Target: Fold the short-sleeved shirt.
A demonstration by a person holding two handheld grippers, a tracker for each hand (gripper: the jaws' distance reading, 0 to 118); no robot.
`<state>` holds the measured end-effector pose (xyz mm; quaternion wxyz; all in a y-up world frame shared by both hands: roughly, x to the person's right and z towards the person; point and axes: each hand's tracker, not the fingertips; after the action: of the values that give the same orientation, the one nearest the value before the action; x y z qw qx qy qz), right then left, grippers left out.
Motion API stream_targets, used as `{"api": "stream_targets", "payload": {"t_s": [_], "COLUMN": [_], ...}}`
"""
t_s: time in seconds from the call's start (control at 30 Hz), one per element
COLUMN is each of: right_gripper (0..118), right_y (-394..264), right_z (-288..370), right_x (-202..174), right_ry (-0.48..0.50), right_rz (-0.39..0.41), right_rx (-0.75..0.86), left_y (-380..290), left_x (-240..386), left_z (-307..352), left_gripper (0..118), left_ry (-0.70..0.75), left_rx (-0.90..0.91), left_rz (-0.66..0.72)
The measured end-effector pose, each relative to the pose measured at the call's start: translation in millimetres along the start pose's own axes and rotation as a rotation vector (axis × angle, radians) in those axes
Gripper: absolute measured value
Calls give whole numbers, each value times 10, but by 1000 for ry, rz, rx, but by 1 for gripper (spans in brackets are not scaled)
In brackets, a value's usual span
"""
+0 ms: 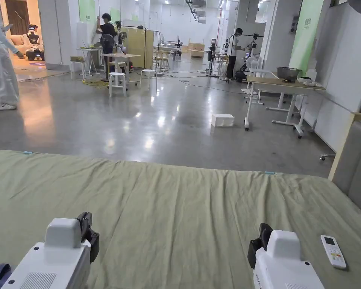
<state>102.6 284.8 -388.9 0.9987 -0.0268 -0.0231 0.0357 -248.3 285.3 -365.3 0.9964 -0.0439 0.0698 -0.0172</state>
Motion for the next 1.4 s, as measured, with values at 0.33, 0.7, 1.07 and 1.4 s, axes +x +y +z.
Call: {"api": "stream_targets", "payload": {"t_s": [0.33, 0.7, 1.07, 1.4], "right_gripper": [0, 0, 0, 0], "right_y": [2, -4, 30, 96], "right_z": [10, -13, -7, -82], "right_x": [-32, 13, 253, -297], "right_ry": [14, 0, 5, 119], "right_rz": [26, 38, -348, 893], "right_rx": [0, -13, -63, 71], "left_y": [-12, -13, 15, -147], "left_x": [-1, 0, -196, 490], "left_z": [3, 12, -24, -47], "left_gripper": [3, 3, 3, 3], "left_ry": [4, -1, -78, -28], "left_rx": [-9, -1, -17, 25], "left_rz": [-7, -25, 347, -1058]}}
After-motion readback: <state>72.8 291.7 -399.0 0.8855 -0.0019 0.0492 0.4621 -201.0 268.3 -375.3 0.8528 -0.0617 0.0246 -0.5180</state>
